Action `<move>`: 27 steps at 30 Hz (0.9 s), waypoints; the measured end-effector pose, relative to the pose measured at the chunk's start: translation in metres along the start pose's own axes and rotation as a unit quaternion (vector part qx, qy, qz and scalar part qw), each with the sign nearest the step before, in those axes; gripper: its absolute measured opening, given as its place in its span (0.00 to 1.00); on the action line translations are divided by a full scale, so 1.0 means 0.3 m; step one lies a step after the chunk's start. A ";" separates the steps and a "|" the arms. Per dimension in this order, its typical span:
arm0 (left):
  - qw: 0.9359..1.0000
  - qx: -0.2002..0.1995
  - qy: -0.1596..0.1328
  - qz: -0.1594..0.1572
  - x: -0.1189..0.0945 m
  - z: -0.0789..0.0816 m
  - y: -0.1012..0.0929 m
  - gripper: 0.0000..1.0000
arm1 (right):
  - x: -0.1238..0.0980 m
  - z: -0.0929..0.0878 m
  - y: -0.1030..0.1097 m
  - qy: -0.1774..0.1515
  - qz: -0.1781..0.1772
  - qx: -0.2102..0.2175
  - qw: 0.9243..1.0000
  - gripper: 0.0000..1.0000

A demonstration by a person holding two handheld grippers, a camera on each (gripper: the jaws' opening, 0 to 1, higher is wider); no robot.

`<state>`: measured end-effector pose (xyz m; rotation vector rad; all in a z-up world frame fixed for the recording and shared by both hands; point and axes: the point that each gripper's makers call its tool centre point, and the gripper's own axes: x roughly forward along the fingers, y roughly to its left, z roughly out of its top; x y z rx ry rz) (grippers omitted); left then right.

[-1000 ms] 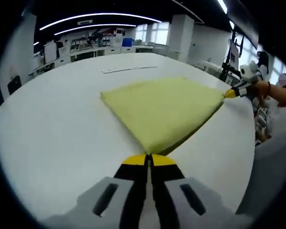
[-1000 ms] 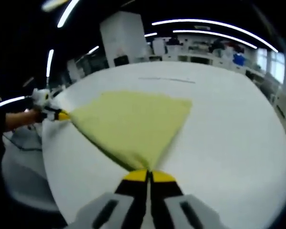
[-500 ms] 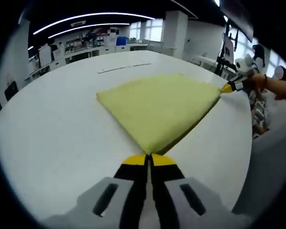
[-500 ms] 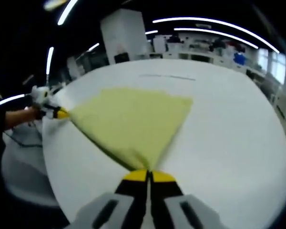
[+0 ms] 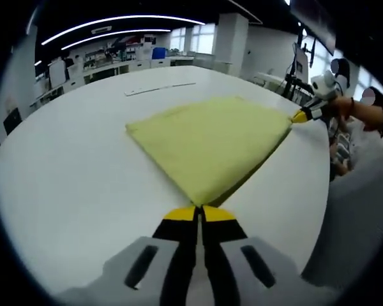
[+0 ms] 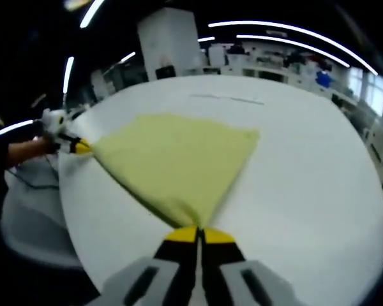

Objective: Fold the garment on the visible template until the final outline fits inside the template.

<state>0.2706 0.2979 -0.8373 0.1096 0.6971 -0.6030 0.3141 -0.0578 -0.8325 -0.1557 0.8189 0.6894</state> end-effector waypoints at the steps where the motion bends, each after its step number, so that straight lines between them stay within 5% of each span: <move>1: 1.000 -0.001 0.001 0.000 -0.001 -0.002 -0.002 0.00 | 0.000 0.000 -0.004 0.000 0.000 0.000 1.000 0.00; 5: 1.000 0.004 0.004 -0.002 -0.019 -0.002 -0.045 0.00 | -0.007 -0.009 -0.001 0.002 -0.001 0.002 1.000 0.00; 27: 1.000 -0.017 0.017 0.009 -0.019 -0.016 -0.033 0.00 | -0.012 -0.021 0.011 0.003 -0.009 0.003 1.000 0.00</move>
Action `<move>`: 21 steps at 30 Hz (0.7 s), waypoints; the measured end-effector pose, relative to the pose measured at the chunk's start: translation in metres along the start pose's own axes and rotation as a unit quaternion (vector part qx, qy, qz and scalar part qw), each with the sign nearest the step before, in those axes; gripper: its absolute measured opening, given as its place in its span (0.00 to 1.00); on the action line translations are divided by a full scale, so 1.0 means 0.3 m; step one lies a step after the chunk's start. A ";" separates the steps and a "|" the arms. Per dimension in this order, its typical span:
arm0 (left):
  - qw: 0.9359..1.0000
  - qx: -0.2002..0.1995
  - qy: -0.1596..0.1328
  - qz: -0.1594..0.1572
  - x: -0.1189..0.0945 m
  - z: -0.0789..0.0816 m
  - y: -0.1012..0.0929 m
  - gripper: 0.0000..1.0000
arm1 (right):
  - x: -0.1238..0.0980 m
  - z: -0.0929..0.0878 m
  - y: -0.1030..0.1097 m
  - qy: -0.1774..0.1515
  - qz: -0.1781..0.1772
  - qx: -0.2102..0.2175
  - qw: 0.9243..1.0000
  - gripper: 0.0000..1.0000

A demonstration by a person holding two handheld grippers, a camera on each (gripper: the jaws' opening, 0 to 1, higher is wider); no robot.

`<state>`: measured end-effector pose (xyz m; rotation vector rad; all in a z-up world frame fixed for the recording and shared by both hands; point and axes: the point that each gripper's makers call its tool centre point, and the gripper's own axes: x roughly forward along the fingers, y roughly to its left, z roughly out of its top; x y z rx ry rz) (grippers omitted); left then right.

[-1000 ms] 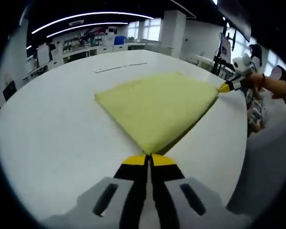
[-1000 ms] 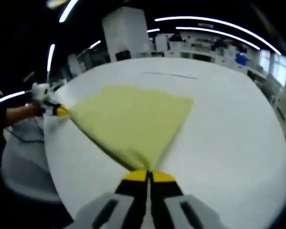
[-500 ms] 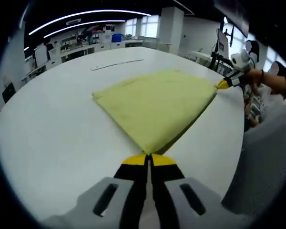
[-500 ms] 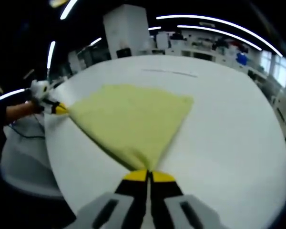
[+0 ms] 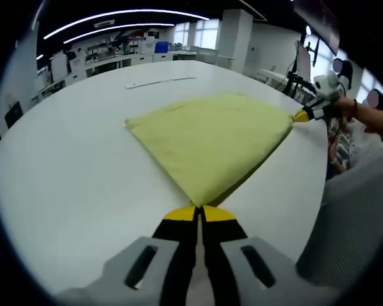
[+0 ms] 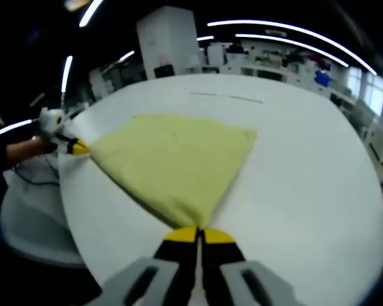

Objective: Fold the garment on the visible template until the final outline fits inside the template.

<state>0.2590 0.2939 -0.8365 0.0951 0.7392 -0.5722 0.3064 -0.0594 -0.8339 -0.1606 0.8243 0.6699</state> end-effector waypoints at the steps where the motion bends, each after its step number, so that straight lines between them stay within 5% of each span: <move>1: 1.000 0.000 0.000 0.001 0.000 0.001 -0.001 0.00 | 0.000 0.000 0.001 0.001 0.000 -0.001 1.000 0.00; 9: 1.000 -0.018 0.003 0.007 0.000 0.000 0.000 0.00 | -0.002 0.007 -0.005 -0.001 -0.012 -0.001 1.000 0.03; 21: 0.999 -0.045 -0.011 0.015 -0.018 0.022 -0.004 0.25 | -0.018 0.074 0.018 -0.022 -0.015 0.009 1.000 0.48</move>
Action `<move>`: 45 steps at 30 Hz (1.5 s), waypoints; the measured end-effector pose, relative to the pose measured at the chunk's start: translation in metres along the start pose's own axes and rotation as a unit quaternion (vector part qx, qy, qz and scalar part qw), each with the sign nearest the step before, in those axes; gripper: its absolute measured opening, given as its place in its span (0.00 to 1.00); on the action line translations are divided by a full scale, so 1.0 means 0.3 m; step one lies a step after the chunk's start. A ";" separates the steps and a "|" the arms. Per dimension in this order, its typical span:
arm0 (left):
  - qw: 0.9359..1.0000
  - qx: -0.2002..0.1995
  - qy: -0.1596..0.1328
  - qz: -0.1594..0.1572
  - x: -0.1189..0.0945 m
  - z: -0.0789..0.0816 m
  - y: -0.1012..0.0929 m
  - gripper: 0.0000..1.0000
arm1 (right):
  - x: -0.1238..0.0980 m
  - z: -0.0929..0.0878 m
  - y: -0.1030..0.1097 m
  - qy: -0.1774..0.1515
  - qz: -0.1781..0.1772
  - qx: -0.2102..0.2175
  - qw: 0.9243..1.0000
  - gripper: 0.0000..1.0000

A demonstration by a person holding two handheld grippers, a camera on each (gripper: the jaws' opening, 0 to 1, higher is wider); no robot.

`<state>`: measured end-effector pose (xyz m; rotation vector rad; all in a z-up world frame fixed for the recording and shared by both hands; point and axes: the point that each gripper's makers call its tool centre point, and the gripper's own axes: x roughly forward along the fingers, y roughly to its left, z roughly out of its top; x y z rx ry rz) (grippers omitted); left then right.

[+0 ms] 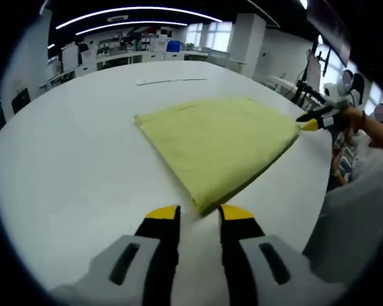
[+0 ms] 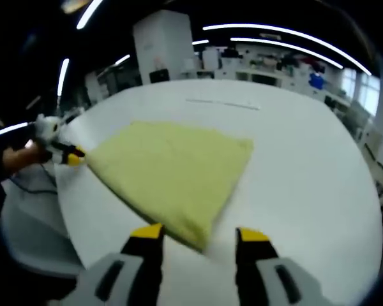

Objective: Fold the garment on the visible template until the final outline fits inside the template.

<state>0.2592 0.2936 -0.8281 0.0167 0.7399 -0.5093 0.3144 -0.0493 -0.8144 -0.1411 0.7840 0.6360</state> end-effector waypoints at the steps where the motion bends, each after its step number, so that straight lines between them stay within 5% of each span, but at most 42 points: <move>1: 1.000 -0.003 -0.002 0.001 -0.002 0.004 -0.001 0.28 | 0.001 0.002 0.000 -0.001 0.001 0.000 1.000 0.50; 12: 1.000 -0.018 -0.025 -0.002 -0.055 0.053 -0.032 0.49 | -0.025 0.065 0.059 -0.015 0.012 0.001 1.000 0.73; 18: 0.999 -0.022 -0.039 -0.006 -0.085 0.086 -0.056 0.58 | -0.055 0.089 0.094 -0.019 0.020 0.001 1.000 0.78; 24: 0.998 -0.011 -0.060 0.002 -0.118 0.120 -0.051 0.80 | -0.092 0.117 0.149 -0.021 0.042 0.003 0.999 0.84; 45: 0.998 0.013 -0.064 0.006 -0.198 0.117 -0.088 0.99 | -0.206 0.145 0.240 -0.046 0.051 -0.027 0.997 0.99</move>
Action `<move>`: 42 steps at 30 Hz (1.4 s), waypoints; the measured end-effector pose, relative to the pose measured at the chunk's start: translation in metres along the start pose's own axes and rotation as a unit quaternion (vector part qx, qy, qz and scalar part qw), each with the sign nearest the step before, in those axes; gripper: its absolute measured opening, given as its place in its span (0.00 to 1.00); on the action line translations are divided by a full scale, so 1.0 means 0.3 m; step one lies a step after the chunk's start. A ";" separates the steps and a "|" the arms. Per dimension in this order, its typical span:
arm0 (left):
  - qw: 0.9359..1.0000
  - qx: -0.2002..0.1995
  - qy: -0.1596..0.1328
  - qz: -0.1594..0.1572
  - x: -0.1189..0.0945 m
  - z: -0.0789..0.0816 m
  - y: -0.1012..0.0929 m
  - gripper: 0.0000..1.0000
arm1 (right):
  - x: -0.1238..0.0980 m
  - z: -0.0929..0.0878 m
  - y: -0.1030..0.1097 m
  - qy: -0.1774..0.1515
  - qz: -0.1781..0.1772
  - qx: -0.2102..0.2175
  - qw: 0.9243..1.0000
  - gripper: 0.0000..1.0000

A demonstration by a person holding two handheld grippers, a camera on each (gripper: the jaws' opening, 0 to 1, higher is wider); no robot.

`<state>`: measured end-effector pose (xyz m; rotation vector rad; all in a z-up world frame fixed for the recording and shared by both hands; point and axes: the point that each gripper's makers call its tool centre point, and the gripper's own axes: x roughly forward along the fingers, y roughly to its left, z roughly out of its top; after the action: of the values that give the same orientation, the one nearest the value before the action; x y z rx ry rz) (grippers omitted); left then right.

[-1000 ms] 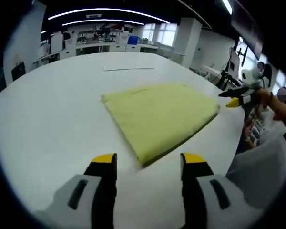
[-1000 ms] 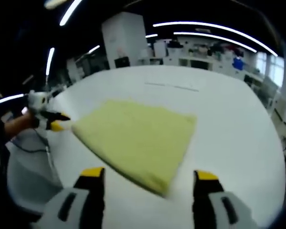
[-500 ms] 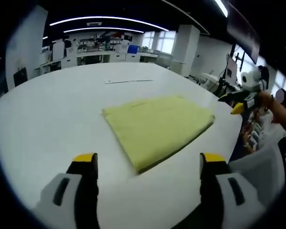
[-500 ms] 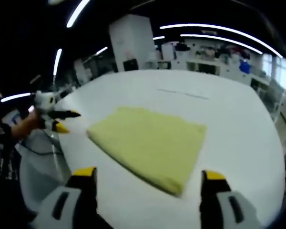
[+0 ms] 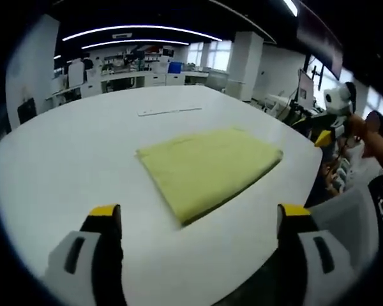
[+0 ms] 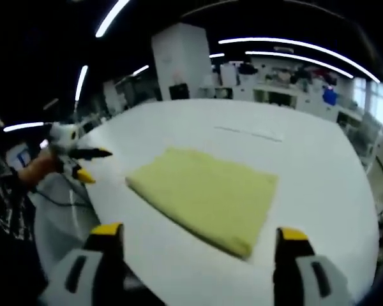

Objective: Fold the garment on the visible template until the final outline fits inside the template.

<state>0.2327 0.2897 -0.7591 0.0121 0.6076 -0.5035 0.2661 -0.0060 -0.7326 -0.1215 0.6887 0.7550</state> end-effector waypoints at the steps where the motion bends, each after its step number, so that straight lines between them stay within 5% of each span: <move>1: 1.000 0.001 -0.001 -0.001 -0.004 0.000 -0.005 0.99 | -0.004 -0.001 0.001 0.000 -0.001 -0.001 1.000 0.99; 17: 1.000 -0.024 -0.013 0.012 -0.057 -0.008 0.001 0.98 | -0.038 -0.054 -0.011 0.005 -0.023 -0.008 1.000 0.99; 42: 0.999 -0.034 -0.010 0.006 -0.065 -0.017 -0.024 0.95 | -0.064 -0.059 -0.021 -0.005 -0.040 0.011 0.999 0.96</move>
<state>0.2128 0.2929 -0.7516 -0.0531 0.6045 -0.4714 0.2509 -0.0277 -0.7354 -0.1238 0.6780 0.6712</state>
